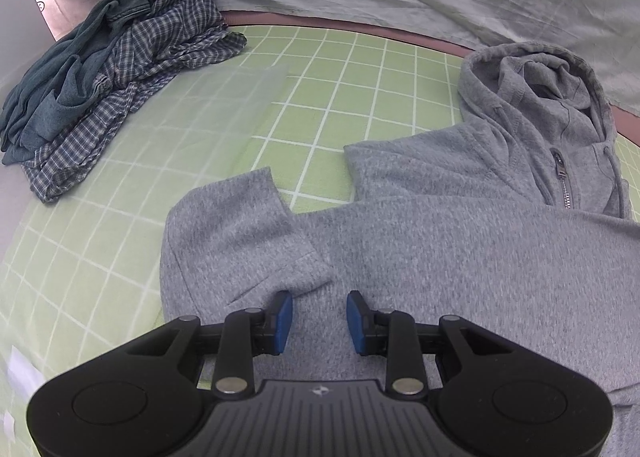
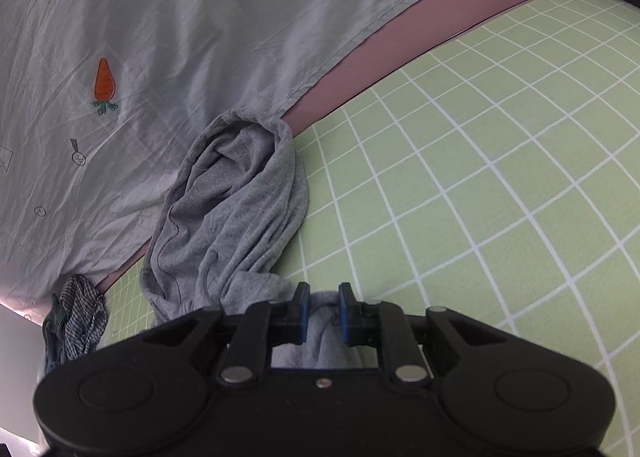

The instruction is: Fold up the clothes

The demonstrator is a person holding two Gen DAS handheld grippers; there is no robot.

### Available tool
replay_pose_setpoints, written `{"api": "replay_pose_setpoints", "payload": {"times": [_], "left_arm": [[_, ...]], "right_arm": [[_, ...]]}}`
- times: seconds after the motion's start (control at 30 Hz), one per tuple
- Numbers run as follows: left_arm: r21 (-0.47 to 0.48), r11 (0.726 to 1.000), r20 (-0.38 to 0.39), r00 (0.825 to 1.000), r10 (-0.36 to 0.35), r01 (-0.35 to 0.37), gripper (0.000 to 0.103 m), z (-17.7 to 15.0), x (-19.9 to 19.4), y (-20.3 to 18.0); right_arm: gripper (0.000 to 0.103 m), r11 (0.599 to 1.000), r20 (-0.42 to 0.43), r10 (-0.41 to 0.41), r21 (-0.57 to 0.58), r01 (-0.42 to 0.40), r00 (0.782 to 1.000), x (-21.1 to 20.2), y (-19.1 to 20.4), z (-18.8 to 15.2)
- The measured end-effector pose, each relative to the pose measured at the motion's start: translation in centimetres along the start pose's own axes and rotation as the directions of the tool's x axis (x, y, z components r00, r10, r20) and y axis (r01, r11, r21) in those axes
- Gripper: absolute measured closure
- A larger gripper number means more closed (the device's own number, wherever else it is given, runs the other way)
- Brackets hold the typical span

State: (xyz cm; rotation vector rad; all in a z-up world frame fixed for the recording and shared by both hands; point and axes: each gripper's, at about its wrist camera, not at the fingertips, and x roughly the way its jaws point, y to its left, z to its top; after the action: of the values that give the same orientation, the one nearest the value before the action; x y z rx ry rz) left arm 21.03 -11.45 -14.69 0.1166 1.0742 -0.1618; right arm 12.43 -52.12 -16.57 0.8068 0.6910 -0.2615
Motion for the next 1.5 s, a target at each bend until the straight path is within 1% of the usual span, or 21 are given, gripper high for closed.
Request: {"api": "replay_pose_setpoints", "payload": {"times": [0.13,0.2,0.27,0.3,0.37,0.43,0.53,0.6,0.73,0.83,0.97,1.03,1.13,1.37,1.4,1.5], "left_arm": [[-0.005,1.0,0.001,1.0,0.0,0.0,0.071,0.0,0.0,0.0],[-0.009,1.0,0.003,1.0,0.0,0.0,0.071,0.0,-0.1,0.1],[-0.01,1.0,0.004,1.0,0.001,-0.001,0.071,0.0,-0.1,0.0],[-0.011,1.0,0.005,1.0,0.002,-0.002,0.071,0.0,-0.1,0.0],[-0.011,1.0,0.005,1.0,0.001,-0.001,0.071,0.0,-0.1,0.0],[-0.01,1.0,0.004,1.0,0.0,0.0,0.071,0.0,-0.1,0.1],[-0.01,1.0,0.002,1.0,-0.002,0.002,0.071,0.0,0.0,0.1],[-0.009,1.0,0.001,1.0,-0.004,0.004,0.071,0.0,0.0,0.1],[-0.009,1.0,-0.001,1.0,-0.007,0.007,0.071,0.1,0.0,0.2],[-0.009,1.0,-0.002,1.0,-0.007,0.007,0.071,0.1,0.0,0.2],[-0.012,1.0,-0.003,1.0,-0.005,0.005,0.07,0.1,0.0,0.2],[-0.015,1.0,-0.004,1.0,-0.005,0.005,0.07,0.2,-0.1,0.1],[-0.015,1.0,-0.006,1.0,-0.006,0.006,0.07,0.2,-0.1,0.2],[-0.014,1.0,-0.008,1.0,-0.008,0.008,0.07,0.2,-0.1,0.2],[-0.014,1.0,-0.007,1.0,-0.009,0.009,0.07,0.2,-0.1,0.2],[-0.014,1.0,-0.007,1.0,-0.009,0.009,0.07,0.3,-0.1,0.2]], "right_arm": [[0.087,1.0,0.028,-0.021,0.006,0.021,0.999,0.1,0.0,1.2],[0.084,0.999,0.046,-0.038,0.009,0.037,0.998,-0.8,0.0,1.0],[0.071,0.998,0.053,-0.064,0.016,0.064,0.997,-2.1,0.2,0.4],[0.07,0.997,0.047,-0.074,0.025,0.073,0.996,-2.7,0.2,-0.1],[0.07,0.997,0.022,-0.069,0.046,0.068,0.997,-3.6,0.0,-1.4],[0.07,0.997,-0.008,-0.047,0.066,0.047,0.999,-4.0,-0.2,-2.5],[0.07,0.998,-0.046,-0.027,0.064,0.03,0.999,-3.6,0.0,-3.6],[0.07,0.998,-0.061,-0.019,0.062,0.023,0.998,-3.1,0.1,-3.8],[0.07,0.997,-0.084,0.012,0.074,-0.005,0.996,-1.5,0.2,-2.8],[0.07,0.993,-0.087,0.043,0.113,-0.033,0.995,-0.4,-0.2,-1.6],[0.082,0.988,-0.097,0.089,0.132,-0.076,0.991,0.9,-0.6,-0.2],[0.083,0.986,-0.101,0.102,0.145,-0.087,0.99,1.5,-0.8,0.1],[0.083,0.978,-0.09,0.123,0.179,-0.105,0.988,1.9,-1.4,0.2],[0.083,0.968,-0.056,0.135,0.219,-0.119,0.989,2.1,-2.1,0.6],[0.083,0.967,-0.045,0.137,0.222,-0.123,0.99,2.1,-2.2,0.8],[0.084,0.958,0.04,0.131,0.254,-0.136,0.991,1.3,-2.7,2.2]]}}
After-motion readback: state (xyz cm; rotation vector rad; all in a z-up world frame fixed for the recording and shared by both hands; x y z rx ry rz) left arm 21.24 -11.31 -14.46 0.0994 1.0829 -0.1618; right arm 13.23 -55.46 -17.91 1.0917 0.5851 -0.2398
